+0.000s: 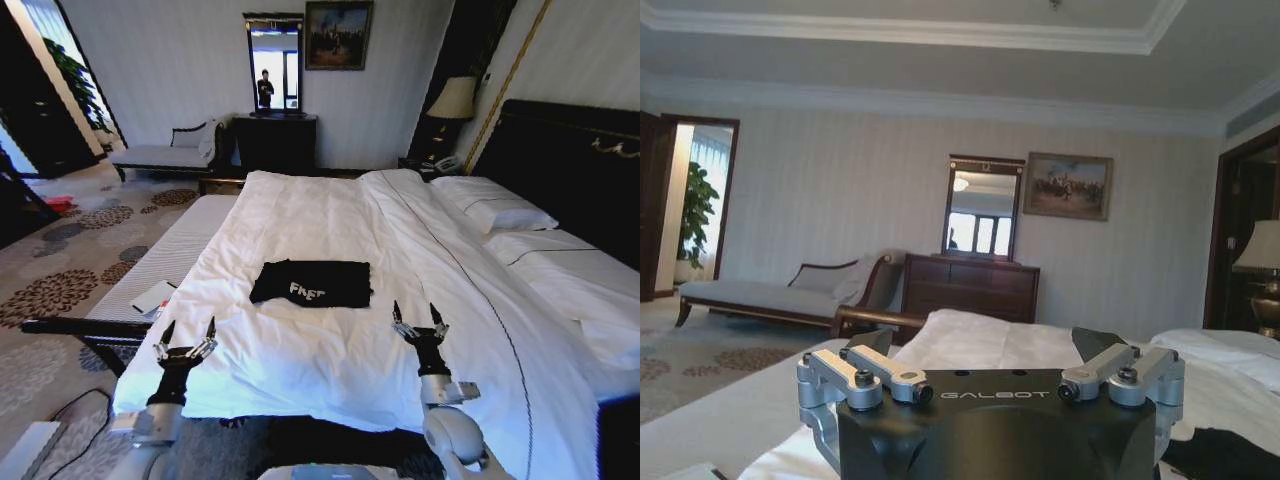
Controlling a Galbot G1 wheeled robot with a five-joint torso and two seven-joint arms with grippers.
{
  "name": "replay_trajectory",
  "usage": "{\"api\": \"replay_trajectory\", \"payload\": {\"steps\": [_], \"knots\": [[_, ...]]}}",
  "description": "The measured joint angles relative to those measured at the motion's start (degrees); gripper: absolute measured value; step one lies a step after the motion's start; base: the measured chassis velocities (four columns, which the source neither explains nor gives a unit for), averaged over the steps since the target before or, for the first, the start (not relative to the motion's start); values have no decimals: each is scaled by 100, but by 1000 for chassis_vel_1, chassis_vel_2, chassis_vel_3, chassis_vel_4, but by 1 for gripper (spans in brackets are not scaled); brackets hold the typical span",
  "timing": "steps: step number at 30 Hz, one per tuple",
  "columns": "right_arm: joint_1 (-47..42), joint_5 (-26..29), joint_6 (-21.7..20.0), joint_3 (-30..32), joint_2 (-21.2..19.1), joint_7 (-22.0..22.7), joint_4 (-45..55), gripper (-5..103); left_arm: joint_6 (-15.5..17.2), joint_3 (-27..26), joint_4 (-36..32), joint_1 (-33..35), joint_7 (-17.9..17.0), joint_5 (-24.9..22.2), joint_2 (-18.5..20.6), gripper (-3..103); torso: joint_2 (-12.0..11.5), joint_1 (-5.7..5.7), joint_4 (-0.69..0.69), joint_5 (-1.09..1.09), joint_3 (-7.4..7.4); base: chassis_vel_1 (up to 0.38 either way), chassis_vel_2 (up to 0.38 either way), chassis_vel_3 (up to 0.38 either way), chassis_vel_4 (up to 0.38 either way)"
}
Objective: Fold the clothes on the bed.
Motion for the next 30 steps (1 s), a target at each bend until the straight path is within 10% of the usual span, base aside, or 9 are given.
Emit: {"api": "replay_trajectory", "payload": {"steps": [30], "knots": [[142, 26, 108, -17, 102, 325, -91, 100, -108, 32, 14, 2, 55, 149, -131, 100, 0, -3, -1, 0, -1, -66, 55, 69, -55]]}}
